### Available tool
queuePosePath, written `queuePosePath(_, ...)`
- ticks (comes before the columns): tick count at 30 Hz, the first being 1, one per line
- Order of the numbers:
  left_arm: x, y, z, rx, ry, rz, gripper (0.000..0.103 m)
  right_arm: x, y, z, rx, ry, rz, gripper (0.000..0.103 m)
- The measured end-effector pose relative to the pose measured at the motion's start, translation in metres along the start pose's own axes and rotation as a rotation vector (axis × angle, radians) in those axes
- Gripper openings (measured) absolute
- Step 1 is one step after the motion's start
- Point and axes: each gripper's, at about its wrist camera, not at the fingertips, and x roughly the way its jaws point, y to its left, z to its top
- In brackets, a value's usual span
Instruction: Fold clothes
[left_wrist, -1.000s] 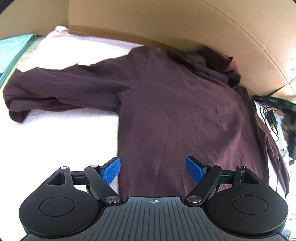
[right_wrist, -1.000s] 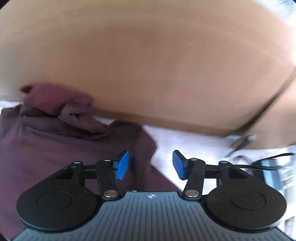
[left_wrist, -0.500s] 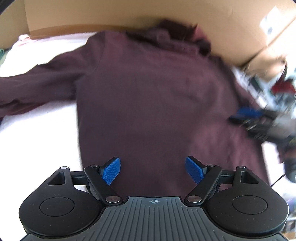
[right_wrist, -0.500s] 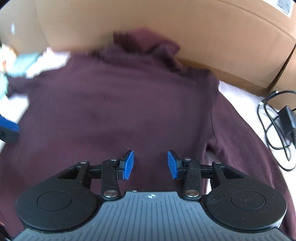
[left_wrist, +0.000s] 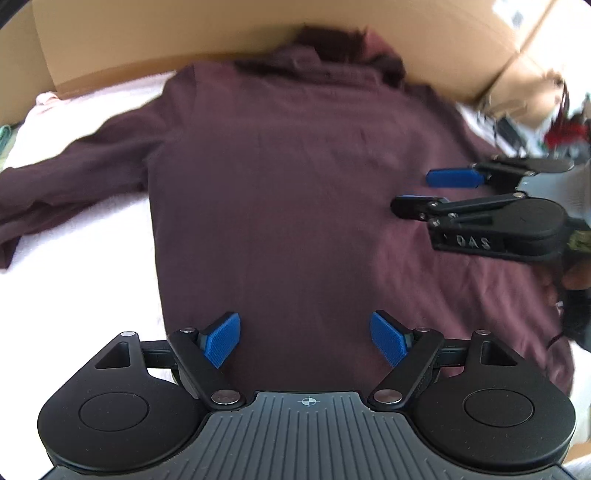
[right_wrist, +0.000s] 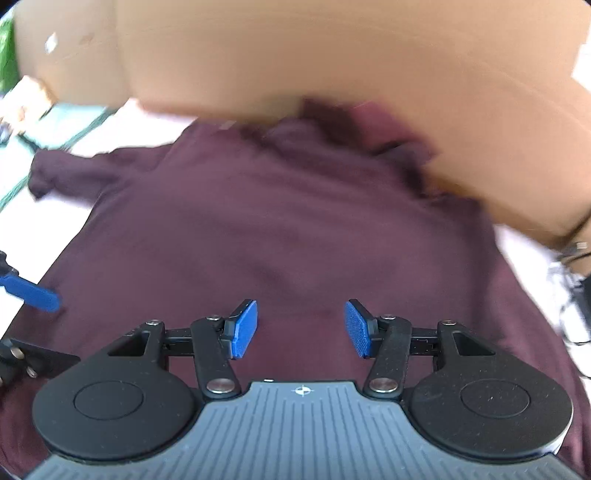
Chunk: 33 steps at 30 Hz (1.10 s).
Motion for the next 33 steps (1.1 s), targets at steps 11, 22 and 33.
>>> queuePosePath(11,-0.010,-0.019,-0.043,0.147,0.001,0.138,0.098,-0.059,0.038,-0.084,-0.137,0.030,0.095,0.063)
queuePosePath(22,-0.039,-0.031,-0.033,-0.003,-0.061,0.022,0.099,-0.067,0.021,-0.073,-0.037,-0.010,0.125,0.068)
queuePosePath(33,-0.042,-0.037,-0.069,-0.012,0.012,0.099,0.101,-0.096,-0.007,-0.114,0.061,0.053,0.192,0.068)
